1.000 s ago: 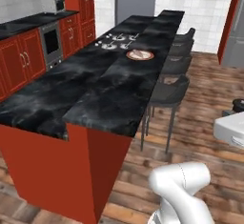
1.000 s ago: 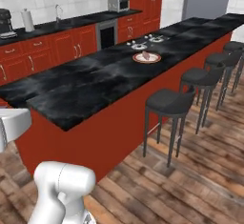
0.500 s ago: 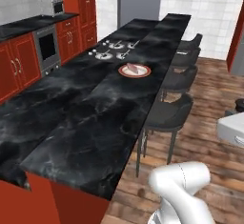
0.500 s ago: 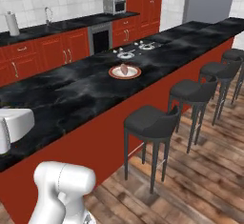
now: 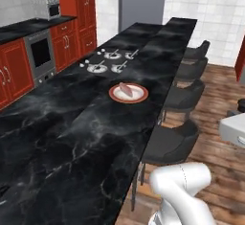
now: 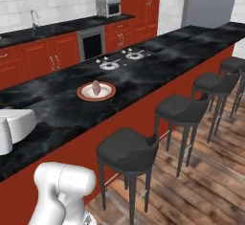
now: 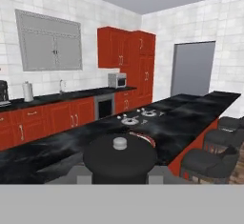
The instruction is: Retrieve the shaker from the cabinet and place it next the steak on a plate on the dining table.
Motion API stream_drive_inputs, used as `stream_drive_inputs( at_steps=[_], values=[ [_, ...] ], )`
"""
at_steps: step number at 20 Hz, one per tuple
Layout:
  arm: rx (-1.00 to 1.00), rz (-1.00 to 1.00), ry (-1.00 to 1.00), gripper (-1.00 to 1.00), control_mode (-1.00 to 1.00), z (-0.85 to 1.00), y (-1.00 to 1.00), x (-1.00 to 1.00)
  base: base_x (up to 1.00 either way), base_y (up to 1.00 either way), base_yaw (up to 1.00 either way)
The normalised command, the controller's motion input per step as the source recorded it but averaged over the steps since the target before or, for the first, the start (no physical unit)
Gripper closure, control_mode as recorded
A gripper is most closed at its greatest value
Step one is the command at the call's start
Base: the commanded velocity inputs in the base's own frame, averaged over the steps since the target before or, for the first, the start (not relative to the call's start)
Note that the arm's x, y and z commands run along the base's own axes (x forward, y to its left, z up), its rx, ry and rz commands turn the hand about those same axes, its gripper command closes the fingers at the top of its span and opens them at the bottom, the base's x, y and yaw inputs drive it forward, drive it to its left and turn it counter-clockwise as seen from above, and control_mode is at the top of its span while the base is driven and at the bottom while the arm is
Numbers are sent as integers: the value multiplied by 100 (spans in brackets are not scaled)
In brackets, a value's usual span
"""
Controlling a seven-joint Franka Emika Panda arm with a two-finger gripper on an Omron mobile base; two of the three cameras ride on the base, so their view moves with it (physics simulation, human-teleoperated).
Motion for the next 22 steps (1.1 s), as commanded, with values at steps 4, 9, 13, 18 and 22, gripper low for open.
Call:
stream_drive_inputs(
  at_steps=[4, 9, 13, 18, 22],
  values=[
    [0, 0, 0, 100, 100, 0, 0, 0, 100, 0, 8],
    [0, 0, 0, 100, 100, 0, 0, 0, 98, 28, 25],
    [0, 0, 0, 100, 100, 0, 0, 0, 76, 10, 59],
    [0, 0, 0, 100, 100, 0, 0, 0, 60, 0, 62],
    [0, 0, 0, 100, 100, 0, 0, 0, 42, 0, 59]
  ],
)
